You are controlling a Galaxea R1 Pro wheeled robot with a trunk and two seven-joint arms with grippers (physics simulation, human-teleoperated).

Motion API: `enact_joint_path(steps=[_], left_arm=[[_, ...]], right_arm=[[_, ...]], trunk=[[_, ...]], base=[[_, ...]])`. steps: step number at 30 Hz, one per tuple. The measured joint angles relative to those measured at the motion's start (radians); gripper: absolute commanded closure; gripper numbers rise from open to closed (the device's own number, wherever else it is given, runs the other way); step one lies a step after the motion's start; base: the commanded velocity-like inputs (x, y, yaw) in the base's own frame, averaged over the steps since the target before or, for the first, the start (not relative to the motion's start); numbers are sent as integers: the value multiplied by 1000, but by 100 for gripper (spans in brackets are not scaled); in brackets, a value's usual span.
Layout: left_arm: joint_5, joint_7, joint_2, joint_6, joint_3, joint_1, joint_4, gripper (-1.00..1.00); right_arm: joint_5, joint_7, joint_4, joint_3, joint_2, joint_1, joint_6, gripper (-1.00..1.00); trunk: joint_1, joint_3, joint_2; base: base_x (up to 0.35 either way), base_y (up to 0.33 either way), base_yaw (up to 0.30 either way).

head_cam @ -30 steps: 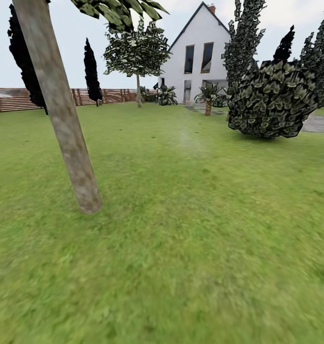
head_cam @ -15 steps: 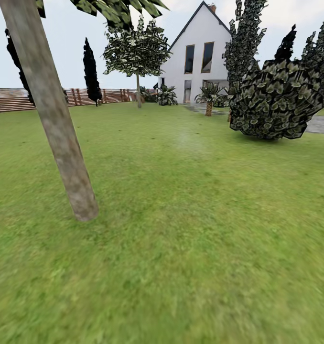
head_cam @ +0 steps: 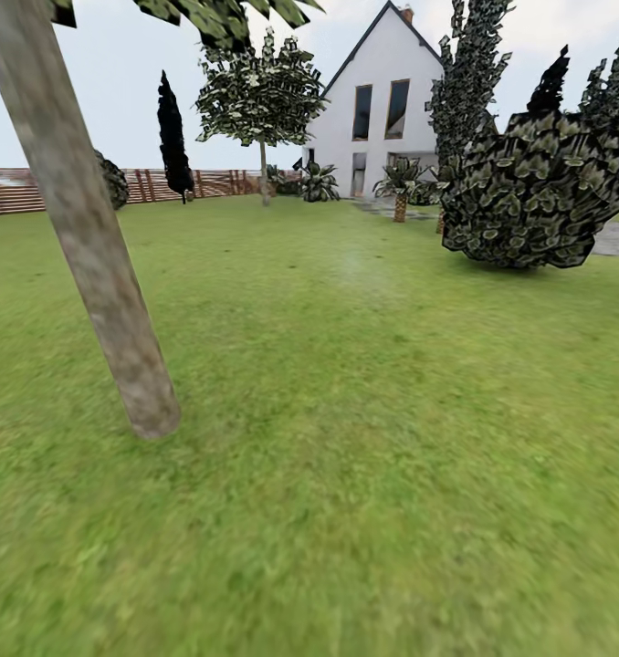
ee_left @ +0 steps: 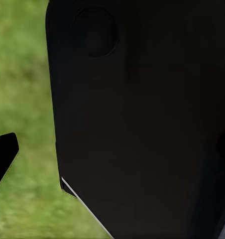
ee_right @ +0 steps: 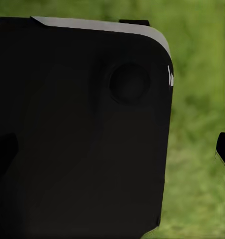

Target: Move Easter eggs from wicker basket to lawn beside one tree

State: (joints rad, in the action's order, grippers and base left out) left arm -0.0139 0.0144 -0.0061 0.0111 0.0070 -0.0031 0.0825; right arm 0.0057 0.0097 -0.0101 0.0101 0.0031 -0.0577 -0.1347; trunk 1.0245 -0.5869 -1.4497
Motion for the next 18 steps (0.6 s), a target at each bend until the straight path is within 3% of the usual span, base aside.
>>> enact_joint_path(steps=[18], left_arm=[[0, 0, 0, 0, 0, 0, 0, -100]], right_arm=[[0, 0, 0, 0, 0, 0, 0, -100]], trunk=[[0, 0, 0]], base=[[338, 0, 0]])
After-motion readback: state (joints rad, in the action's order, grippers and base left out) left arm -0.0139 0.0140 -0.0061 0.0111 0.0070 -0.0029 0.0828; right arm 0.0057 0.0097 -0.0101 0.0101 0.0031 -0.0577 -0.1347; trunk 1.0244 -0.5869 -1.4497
